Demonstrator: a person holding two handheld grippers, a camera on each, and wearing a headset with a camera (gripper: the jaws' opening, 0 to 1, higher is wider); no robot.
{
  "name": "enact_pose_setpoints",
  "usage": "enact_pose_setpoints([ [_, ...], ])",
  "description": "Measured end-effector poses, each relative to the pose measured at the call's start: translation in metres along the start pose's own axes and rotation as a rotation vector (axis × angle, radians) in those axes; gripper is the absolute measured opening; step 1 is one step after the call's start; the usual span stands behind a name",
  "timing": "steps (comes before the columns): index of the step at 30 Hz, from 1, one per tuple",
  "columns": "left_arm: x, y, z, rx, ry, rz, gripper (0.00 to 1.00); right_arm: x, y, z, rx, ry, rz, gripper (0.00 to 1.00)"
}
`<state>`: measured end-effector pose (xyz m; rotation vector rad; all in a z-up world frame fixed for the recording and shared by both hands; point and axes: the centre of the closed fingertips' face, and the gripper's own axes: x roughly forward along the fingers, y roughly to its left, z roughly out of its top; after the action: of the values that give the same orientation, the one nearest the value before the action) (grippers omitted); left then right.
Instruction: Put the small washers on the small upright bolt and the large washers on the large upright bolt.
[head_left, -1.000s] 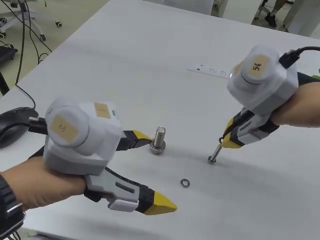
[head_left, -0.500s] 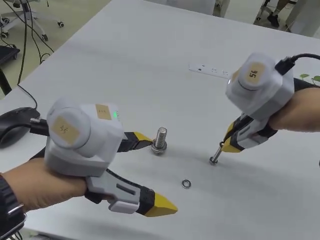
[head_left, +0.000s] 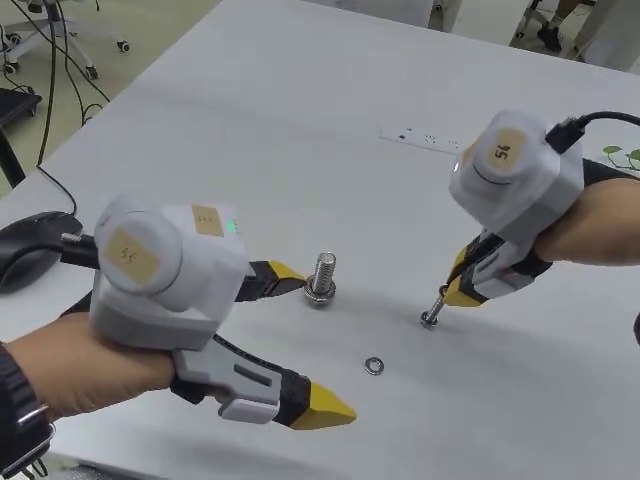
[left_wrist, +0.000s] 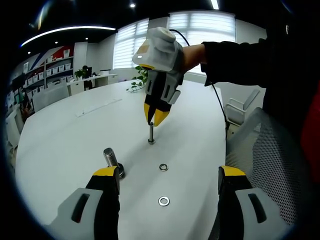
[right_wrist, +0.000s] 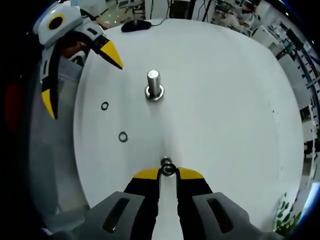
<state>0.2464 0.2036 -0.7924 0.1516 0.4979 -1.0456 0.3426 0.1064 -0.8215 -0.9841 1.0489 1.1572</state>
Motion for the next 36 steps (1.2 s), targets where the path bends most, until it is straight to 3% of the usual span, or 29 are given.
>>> enact_pose_setpoints([
  [36, -0.001, -0.001, -0.003, -0.004, 0.007, 0.006, 0.80, 0.043, 0.005, -0.012, 0.050, 0.010, 0.030, 0.13],
])
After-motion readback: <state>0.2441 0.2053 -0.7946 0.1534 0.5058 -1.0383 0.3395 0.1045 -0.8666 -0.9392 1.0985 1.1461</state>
